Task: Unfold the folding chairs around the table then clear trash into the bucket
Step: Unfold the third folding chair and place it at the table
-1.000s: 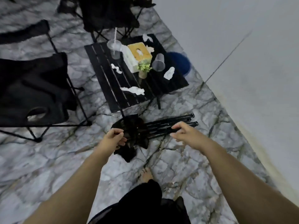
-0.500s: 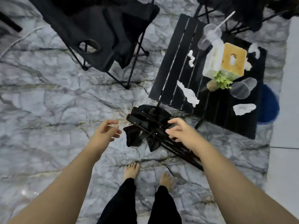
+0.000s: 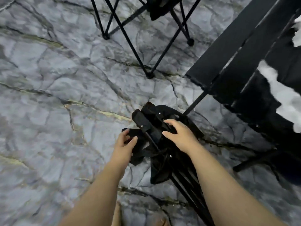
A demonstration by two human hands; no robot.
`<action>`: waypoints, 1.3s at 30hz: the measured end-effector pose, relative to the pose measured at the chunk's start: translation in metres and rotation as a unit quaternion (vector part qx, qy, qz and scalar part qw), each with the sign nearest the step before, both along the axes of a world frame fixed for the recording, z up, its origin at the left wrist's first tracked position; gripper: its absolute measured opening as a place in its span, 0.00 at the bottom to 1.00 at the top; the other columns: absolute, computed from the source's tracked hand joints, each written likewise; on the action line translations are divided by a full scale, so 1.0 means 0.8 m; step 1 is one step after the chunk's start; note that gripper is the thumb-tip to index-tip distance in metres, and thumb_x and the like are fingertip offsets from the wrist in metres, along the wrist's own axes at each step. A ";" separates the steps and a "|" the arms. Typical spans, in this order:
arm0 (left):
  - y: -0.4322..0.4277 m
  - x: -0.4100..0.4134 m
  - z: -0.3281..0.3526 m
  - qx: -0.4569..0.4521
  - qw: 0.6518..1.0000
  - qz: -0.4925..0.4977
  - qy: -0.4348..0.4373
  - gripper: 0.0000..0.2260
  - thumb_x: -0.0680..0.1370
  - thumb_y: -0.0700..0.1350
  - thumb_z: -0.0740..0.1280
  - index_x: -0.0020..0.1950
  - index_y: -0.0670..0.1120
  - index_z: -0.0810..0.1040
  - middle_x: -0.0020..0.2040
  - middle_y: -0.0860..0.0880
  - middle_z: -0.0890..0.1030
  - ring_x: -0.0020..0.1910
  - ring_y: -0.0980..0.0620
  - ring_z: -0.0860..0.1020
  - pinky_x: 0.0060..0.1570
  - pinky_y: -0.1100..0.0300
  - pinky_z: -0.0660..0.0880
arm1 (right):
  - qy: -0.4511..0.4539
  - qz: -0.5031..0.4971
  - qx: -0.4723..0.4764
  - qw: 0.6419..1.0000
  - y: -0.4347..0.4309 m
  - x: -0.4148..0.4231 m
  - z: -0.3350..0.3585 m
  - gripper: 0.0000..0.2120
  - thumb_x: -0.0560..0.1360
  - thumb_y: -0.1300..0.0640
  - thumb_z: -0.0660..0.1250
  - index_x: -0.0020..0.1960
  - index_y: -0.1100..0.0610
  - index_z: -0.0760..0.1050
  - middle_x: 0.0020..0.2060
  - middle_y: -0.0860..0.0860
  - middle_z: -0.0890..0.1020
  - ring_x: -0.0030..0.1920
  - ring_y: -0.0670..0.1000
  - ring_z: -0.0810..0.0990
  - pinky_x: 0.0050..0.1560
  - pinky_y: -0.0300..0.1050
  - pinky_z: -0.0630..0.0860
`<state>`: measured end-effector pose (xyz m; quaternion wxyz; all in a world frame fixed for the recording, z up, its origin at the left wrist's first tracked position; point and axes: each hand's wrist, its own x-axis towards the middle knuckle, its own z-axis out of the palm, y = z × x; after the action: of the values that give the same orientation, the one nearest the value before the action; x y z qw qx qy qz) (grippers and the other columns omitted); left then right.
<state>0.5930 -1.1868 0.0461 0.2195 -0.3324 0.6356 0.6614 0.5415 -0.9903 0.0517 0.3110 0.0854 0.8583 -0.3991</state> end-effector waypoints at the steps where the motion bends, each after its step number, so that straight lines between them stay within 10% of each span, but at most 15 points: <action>1: 0.007 -0.004 -0.029 0.002 1.000 0.023 0.011 0.22 0.79 0.47 0.63 0.71 0.54 0.63 0.61 0.52 0.70 0.50 0.58 0.74 0.44 0.64 0.72 | 0.024 0.013 0.006 1.000 -0.002 -0.011 -0.025 0.21 0.76 0.50 0.65 0.67 0.43 0.67 0.68 0.46 0.69 0.67 0.48 0.67 0.61 0.42 0.65; 5: 0.031 -0.037 -0.128 0.026 0.996 0.067 0.054 0.25 0.77 0.53 0.63 0.72 0.62 0.59 0.65 0.51 0.71 0.60 0.53 0.74 0.62 0.52 0.71 | 0.080 0.041 -0.008 0.996 -0.016 -0.059 -0.105 0.24 0.77 0.50 0.64 0.72 0.43 0.63 0.72 0.45 0.65 0.70 0.47 0.65 0.62 0.38 0.61; 8: 0.047 -0.060 -0.179 0.061 0.988 0.092 0.109 0.22 0.78 0.53 0.62 0.69 0.66 0.59 0.57 0.48 0.78 0.56 0.51 0.78 0.62 0.48 0.73 | 0.081 0.081 0.003 0.993 -0.027 -0.095 -0.156 0.26 0.77 0.46 0.61 0.73 0.40 0.57 0.73 0.45 0.62 0.71 0.48 0.64 0.59 0.39 0.59; 14: 0.045 -0.092 -0.218 0.093 0.966 0.121 0.210 0.20 0.76 0.54 0.65 0.65 0.69 0.66 0.70 0.56 0.69 0.67 0.55 0.71 0.67 0.49 0.69 | 0.016 -0.003 -0.138 0.990 -0.042 -0.138 -0.191 0.23 0.74 0.35 0.57 0.69 0.35 0.64 0.73 0.42 0.64 0.73 0.46 0.60 0.71 0.46 0.59; 23: 0.035 -0.082 -0.199 0.146 0.956 0.164 0.194 0.18 0.77 0.48 0.64 0.60 0.70 0.70 0.68 0.56 0.71 0.65 0.55 0.73 0.65 0.50 0.71 | -0.080 -0.039 -0.180 0.980 -0.066 -0.145 -0.171 0.24 0.73 0.48 0.69 0.68 0.42 0.68 0.70 0.51 0.65 0.71 0.50 0.64 0.60 0.43 0.67; 28: 0.007 -0.039 -0.133 0.150 0.953 0.206 0.162 0.18 0.78 0.50 0.63 0.62 0.71 0.68 0.70 0.54 0.70 0.67 0.51 0.73 0.64 0.47 0.72 | -0.103 -0.007 -0.198 0.975 -0.100 -0.112 -0.098 0.21 0.72 0.52 0.70 0.65 0.46 0.73 0.59 0.49 0.74 0.56 0.44 0.74 0.55 0.37 0.72; 39: -0.060 0.119 0.179 0.043 0.983 0.145 0.101 0.20 0.73 0.60 0.62 0.61 0.78 0.61 0.75 0.54 0.62 0.72 0.51 0.66 0.68 0.45 0.66 | -0.042 0.190 -0.105 0.975 -0.149 0.032 0.222 0.22 0.76 0.46 0.63 0.69 0.42 0.63 0.72 0.43 0.66 0.70 0.45 0.64 0.61 0.37 0.60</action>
<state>0.6881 -1.2347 0.1890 0.0701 -0.3431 0.5705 0.7429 0.5673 -1.1091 0.2294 0.4238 -0.0955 0.7982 -0.4172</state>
